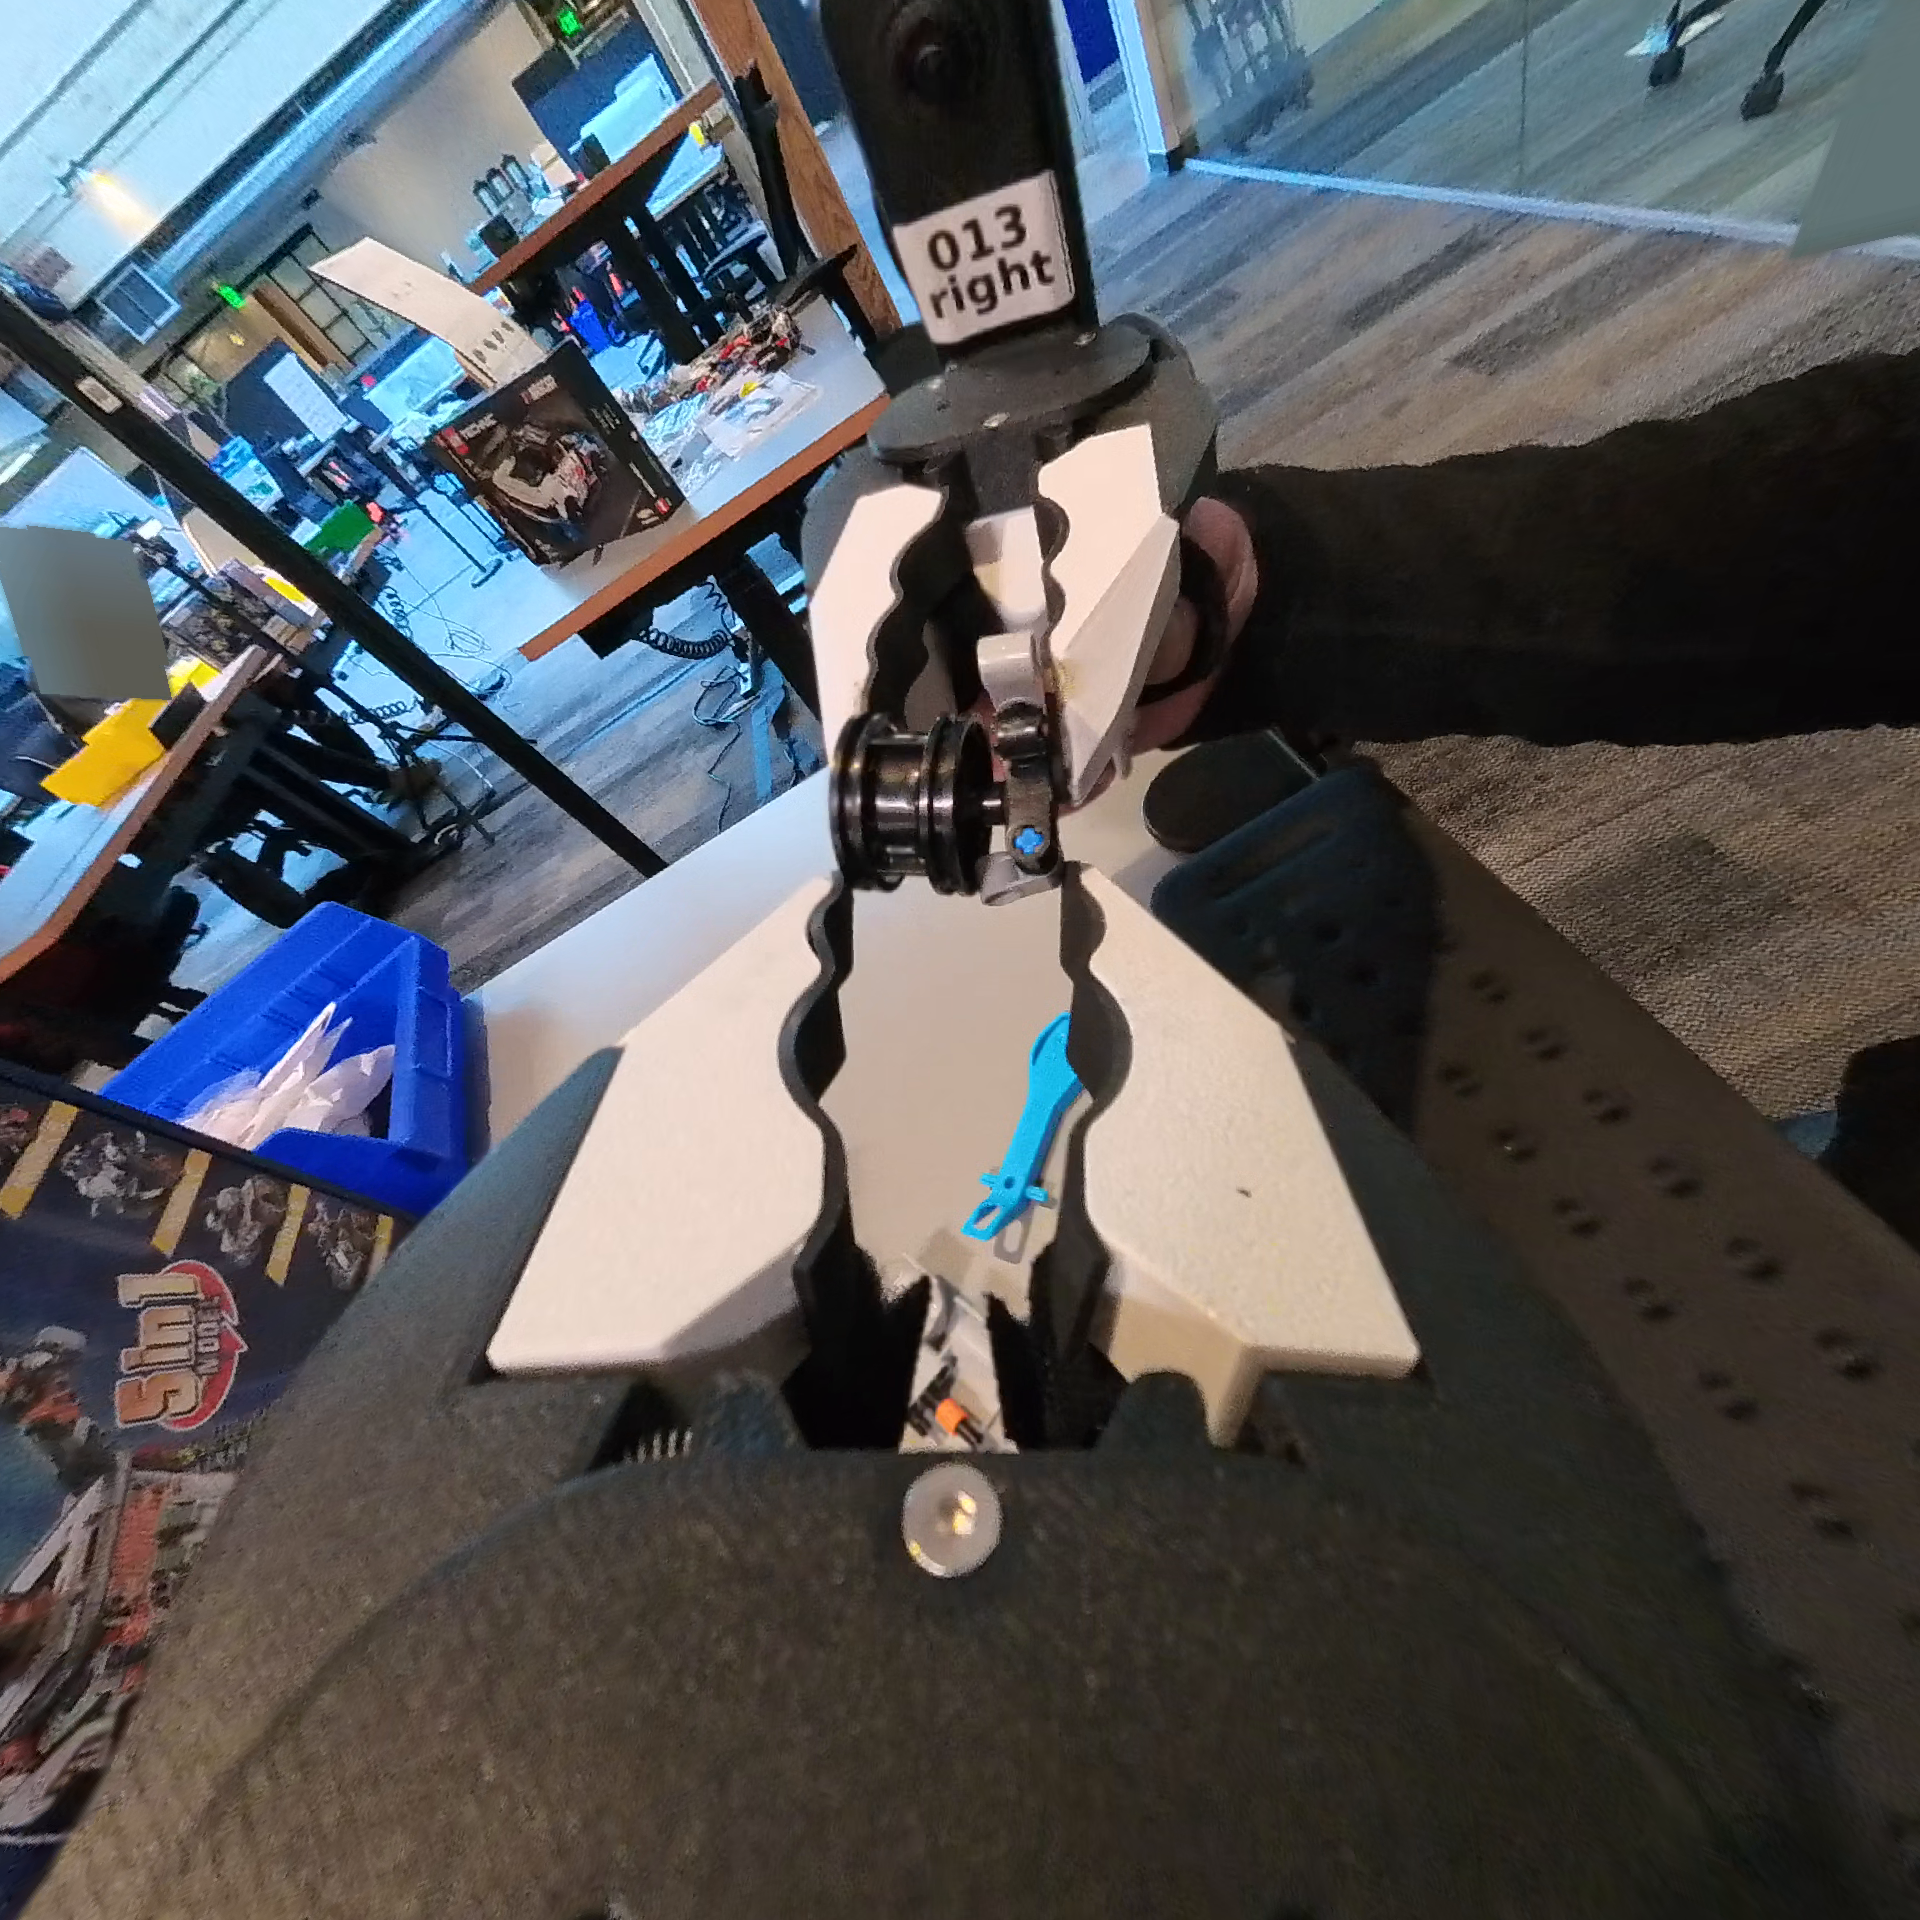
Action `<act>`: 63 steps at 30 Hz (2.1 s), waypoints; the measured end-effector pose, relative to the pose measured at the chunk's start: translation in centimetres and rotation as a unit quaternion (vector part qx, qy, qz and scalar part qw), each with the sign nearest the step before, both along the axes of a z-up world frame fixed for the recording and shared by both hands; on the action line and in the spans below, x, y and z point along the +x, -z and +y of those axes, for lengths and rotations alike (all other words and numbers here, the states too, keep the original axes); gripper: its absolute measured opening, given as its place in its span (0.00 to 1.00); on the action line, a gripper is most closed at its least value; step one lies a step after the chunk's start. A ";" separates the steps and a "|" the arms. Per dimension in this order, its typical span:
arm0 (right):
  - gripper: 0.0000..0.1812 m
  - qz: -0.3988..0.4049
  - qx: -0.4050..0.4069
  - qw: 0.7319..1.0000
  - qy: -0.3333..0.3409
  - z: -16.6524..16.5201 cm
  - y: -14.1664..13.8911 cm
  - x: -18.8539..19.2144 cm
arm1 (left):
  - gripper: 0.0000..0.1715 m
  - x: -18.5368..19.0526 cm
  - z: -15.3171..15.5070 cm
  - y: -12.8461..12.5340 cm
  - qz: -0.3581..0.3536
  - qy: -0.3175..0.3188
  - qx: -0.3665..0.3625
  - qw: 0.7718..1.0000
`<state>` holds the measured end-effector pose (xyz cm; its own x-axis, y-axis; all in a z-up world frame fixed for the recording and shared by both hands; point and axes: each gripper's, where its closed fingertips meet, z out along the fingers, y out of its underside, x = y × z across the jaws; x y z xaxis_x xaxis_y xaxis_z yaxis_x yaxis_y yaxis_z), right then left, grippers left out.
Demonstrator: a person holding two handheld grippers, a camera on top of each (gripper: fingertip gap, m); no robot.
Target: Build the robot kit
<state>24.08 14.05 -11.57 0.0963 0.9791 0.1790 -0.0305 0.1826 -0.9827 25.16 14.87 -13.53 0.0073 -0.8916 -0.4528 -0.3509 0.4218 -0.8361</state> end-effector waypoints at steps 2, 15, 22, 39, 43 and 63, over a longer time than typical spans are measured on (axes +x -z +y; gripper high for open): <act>0.17 0.007 -0.006 1.000 -0.010 -0.1 0.1 0.1 | 0.22 0.0 -0.2 -0.1 -0.007 0.003 0.012 1.000; 0.17 -0.035 -0.073 0.997 0.000 0.2 2.3 -0.1 | 0.20 -0.5 -0.2 1.9 0.024 0.024 -0.059 0.998; 0.16 -0.009 -0.095 0.995 0.030 1.2 2.7 -0.4 | 0.14 -0.6 0.0 3.2 -0.005 0.025 -0.145 0.989; 0.16 0.022 -0.034 0.987 0.154 3.8 2.3 0.1 | 0.08 -0.1 3.1 2.2 -0.075 -0.081 -0.089 0.990; 0.16 0.018 -0.013 0.980 0.199 4.5 2.0 0.0 | 0.08 -0.4 4.2 1.8 -0.078 -0.127 -0.059 0.987; 0.16 0.014 0.002 0.931 0.366 7.1 1.2 -1.0 | 0.02 -1.8 7.0 1.0 -0.105 -0.165 -0.062 0.979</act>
<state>23.11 21.20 -12.78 0.7414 0.6491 0.1704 0.0780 0.1690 -0.9825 23.32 21.83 -14.50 0.3861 -0.8725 -0.2995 -0.2652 0.2060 -0.9419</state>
